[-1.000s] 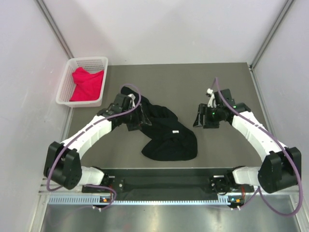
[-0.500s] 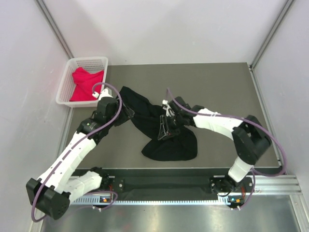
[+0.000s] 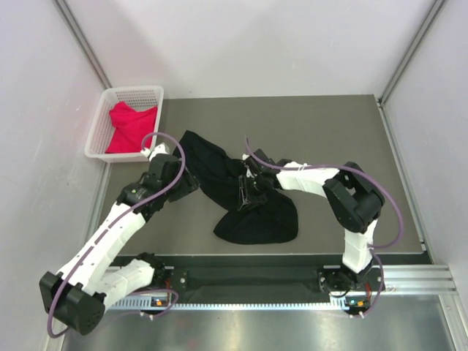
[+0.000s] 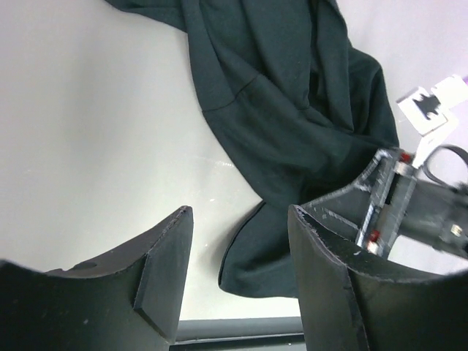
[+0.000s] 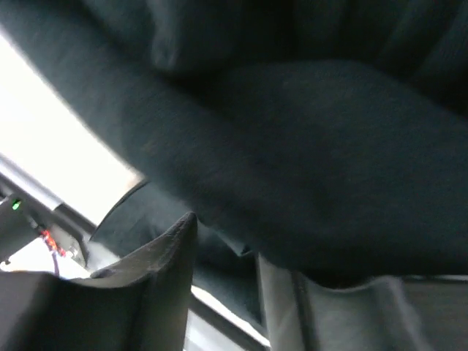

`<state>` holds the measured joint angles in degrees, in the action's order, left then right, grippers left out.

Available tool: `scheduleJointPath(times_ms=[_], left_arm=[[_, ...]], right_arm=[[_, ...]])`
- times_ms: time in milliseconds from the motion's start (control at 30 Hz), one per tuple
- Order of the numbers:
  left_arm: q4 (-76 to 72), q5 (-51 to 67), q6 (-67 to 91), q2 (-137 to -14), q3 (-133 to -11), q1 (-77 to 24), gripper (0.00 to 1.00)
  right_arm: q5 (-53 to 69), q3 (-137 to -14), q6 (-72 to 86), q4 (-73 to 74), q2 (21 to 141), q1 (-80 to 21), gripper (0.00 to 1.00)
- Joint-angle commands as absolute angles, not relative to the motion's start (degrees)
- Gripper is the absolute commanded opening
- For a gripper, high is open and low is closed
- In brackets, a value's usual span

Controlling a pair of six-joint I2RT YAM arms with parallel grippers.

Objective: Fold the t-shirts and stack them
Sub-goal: Flatten the tshirt out

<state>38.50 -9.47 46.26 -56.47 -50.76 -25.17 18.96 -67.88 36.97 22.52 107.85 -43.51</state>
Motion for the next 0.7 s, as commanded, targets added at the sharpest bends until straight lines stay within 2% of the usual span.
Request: scheduleJointPath(times_ms=[0,67,100,233,333,467,533,667], left_arm=[[39.81,-11.25,44.83,-53.53,-51.24,-24.87,0.60],[40.25,-12.21,44.48,-53.00,-51.59,-24.70,0.60],[40.25,-12.48,44.30,-53.09,-52.20,-24.61,0.61],[39.55,-12.13,43.59,-54.57,-54.14,-24.08,0.63],[37.80,-9.59,43.15,-57.29,-55.46,-23.82,0.69],[36.21,-7.03,43.42,-62.39,-58.52,-22.94,0.76],[35.60,-5.46,43.59,-65.91,-60.02,-21.80,0.76],[35.51,-1.86,44.38,-72.23,-64.15,-18.82,0.76]], right_arm=[[16.27,-72.76,37.36,21.09,108.89,-44.65,0.31],[13.12,-74.35,35.61,24.50,108.46,-44.47,0.13],[12.40,-75.66,34.73,25.48,107.85,-44.21,0.00],[9.15,-76.82,31.29,32.24,98.73,-43.07,0.00],[9.66,-74.89,31.03,37.17,88.27,-39.30,0.00],[14.49,-71.81,28.05,42.97,75.63,-27.90,0.00],[15.73,-71.19,26.03,46.48,72.52,-21.05,0.00],[20.03,-70.75,20.06,50.62,69.09,-14.52,0.00]])
